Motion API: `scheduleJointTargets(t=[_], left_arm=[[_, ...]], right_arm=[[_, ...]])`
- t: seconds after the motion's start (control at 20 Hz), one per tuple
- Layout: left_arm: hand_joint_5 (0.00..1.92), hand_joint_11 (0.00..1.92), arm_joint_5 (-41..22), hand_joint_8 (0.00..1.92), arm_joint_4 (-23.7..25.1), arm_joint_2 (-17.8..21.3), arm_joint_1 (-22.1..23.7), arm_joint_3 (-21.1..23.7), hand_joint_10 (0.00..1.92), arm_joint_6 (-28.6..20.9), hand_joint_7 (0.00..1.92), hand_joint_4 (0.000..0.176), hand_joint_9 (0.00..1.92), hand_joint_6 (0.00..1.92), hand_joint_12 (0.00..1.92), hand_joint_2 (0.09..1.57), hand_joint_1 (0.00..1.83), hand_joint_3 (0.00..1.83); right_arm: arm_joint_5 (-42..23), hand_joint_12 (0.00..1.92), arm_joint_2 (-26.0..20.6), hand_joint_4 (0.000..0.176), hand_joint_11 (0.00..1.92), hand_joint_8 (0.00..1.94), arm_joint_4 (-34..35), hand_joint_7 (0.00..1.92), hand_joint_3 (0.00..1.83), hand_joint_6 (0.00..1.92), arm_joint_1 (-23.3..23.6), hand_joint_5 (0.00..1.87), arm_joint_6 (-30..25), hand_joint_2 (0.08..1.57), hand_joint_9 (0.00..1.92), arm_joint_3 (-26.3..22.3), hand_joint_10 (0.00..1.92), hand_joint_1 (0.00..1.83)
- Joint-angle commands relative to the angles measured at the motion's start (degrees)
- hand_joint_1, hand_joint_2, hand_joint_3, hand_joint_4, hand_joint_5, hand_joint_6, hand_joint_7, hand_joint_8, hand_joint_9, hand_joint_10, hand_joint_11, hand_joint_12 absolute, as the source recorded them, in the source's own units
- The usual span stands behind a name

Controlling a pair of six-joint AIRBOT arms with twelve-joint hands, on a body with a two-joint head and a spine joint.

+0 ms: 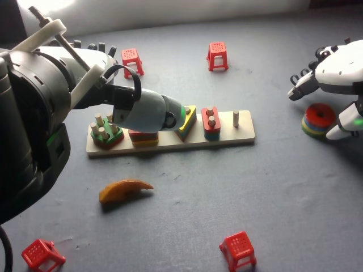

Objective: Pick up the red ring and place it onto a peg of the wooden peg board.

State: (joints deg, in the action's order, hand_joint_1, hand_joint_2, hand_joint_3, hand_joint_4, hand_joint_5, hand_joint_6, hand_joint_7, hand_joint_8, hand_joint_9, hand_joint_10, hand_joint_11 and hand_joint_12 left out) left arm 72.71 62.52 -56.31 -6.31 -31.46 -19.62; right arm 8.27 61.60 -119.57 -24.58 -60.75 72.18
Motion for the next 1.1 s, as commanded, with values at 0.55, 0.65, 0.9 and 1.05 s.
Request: scheduleJointTargets(t=[0.55, 0.65, 0.9, 1.05], left_arm=[[0.04, 0.0, 0.2, 0.0, 5.4, -0.3, 0.5, 0.0, 0.0, -0.1, 0.01, 0.0, 0.0, 0.0, 0.0, 1.04, 0.0, 0.01], [0.04, 0.0, 0.2, 0.0, 5.4, -0.3, 0.5, 0.0, 0.0, -0.2, 0.01, 0.0, 0.0, 0.0, 0.0, 1.04, 0.0, 0.01], [0.04, 0.01, 0.2, 0.01, 5.4, -0.3, 0.5, 0.0, 0.0, -0.2, 0.02, 0.0, 0.0, 0.01, 0.01, 1.03, 0.0, 0.01], [0.04, 0.0, 0.2, 0.0, 5.4, -0.3, 0.5, 0.0, 0.0, -0.2, 0.0, 0.0, 0.0, 0.0, 0.0, 1.03, 0.0, 0.01]], right_arm=[[4.1, 1.45, 0.1, 0.0, 0.1, 0.05, -0.4, 0.73, 0.01, 0.09, -0.3, 0.66, -0.5, 0.97, 0.65, 0.5, 0.13, 1.11], [4.1, 1.46, 0.1, 0.0, 0.14, 0.06, -0.4, 0.76, 0.02, 0.1, -0.3, 0.69, -0.5, 1.0, 0.68, 0.5, 0.16, 1.1], [4.1, 1.35, 0.1, 0.0, 0.67, 0.83, -0.4, 1.05, 0.0, 0.96, -0.3, 1.01, -0.5, 1.09, 0.92, 0.5, 1.14, 1.38], [4.1, 1.41, 0.1, 0.0, 0.63, 0.9, -0.4, 1.01, 0.0, 1.04, 0.0, 0.95, -0.5, 1.11, 0.88, 0.4, 1.23, 1.37]])
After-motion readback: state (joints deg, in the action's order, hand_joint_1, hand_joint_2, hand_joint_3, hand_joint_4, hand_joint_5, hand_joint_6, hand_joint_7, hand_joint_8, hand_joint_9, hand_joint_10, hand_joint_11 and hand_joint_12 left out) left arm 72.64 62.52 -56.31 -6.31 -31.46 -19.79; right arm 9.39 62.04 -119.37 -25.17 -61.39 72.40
